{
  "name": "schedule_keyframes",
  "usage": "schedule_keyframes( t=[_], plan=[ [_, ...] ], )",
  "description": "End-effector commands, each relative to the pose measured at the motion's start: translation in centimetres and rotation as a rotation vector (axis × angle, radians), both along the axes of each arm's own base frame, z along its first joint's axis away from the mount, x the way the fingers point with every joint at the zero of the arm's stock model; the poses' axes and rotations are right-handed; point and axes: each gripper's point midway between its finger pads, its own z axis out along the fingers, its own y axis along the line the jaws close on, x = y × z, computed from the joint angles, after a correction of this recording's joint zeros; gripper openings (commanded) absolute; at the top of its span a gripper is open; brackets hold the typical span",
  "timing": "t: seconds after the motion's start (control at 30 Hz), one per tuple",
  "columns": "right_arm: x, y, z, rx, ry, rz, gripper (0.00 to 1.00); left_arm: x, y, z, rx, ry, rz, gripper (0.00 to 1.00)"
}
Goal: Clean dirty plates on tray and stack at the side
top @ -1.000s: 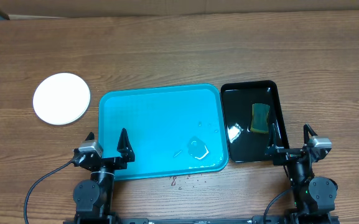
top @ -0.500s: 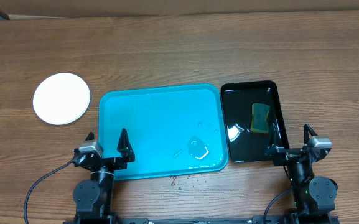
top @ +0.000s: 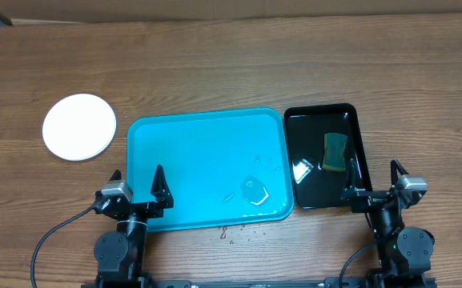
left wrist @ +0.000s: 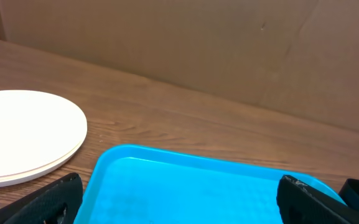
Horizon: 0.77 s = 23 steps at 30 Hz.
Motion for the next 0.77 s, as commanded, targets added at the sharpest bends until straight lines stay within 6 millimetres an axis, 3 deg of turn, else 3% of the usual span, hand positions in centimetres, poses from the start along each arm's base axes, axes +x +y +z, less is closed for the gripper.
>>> schedule_keyframes(
  t=[0.0,0.73],
  plan=[
    [0.02,-0.06,-0.20,-0.007,-0.004,-0.001,1.00,-0.03,-0.34,0.11,0.015,-0.008,-0.017,1.00],
    [0.02,-0.06,-0.20,-0.007,-0.004,-0.001,1.00,-0.03,-0.34,0.11,0.015,-0.008,-0.017,1.00]
  ],
)
